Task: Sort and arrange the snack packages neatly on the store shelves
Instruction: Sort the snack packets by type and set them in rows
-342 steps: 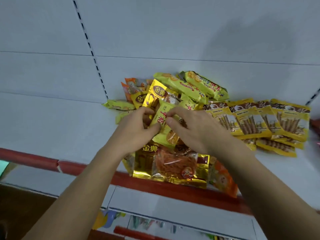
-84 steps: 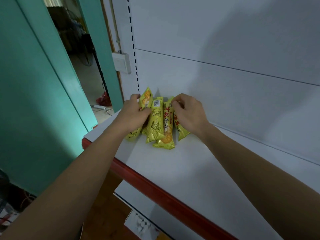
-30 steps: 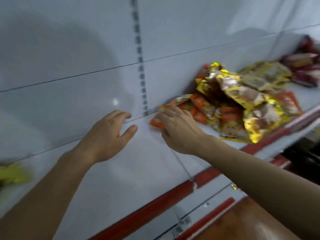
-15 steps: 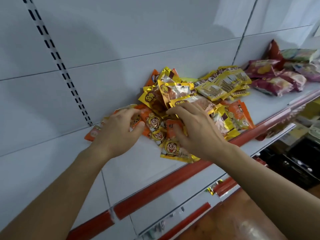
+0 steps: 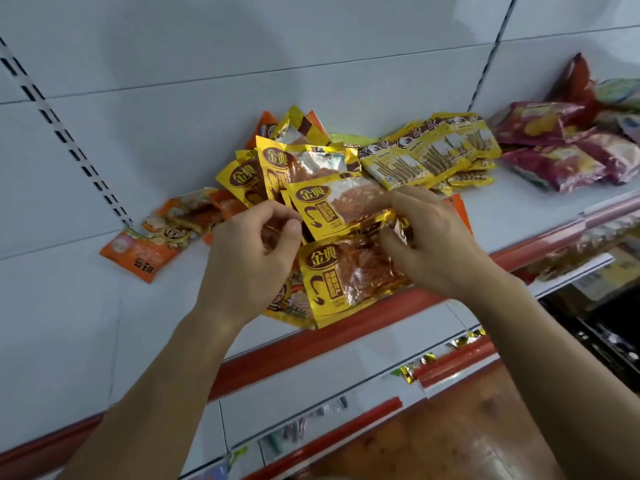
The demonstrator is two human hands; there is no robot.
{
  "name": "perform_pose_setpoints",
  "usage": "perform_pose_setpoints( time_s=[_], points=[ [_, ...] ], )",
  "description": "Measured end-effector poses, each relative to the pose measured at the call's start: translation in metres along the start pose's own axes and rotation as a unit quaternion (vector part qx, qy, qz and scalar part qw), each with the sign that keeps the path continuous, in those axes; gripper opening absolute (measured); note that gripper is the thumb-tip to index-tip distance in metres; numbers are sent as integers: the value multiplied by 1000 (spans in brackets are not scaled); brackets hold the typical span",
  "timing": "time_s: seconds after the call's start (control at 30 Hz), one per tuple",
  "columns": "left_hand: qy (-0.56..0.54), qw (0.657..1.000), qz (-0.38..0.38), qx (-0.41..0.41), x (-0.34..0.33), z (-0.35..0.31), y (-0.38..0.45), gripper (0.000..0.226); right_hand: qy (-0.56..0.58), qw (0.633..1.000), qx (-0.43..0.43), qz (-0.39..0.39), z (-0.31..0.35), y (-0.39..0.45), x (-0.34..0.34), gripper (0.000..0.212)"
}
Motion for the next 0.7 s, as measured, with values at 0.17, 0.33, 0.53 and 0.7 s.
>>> perform_pose_setpoints(
  time_s=[0.17,0.33,0.53,0.7],
  points=[
    [43,997,57,15,-26,0,-2,26,-53,997,-16,59,-13,3,-7,23],
    [-1,1000,-28,5,-22,-2,1,9,3,999,42,-5,-11,15,6,9],
    [-79,993,-78,37,-11,2,6,30,71,996,39,-27,-13,35,20,6],
    [-134,983,-57,110,-11,13,15,17,41,998,-34,37,-28,73,16,10]
  ],
)
Point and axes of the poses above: each hand's wrist, its own y-axis towards the middle knuckle, its own x-axis out of the back of the hand, z = x × y, the point moved 1 cm from there along y, towards the middle knuckle, and after that the axes turned 14 degrees about z, right-handed, at the moved point
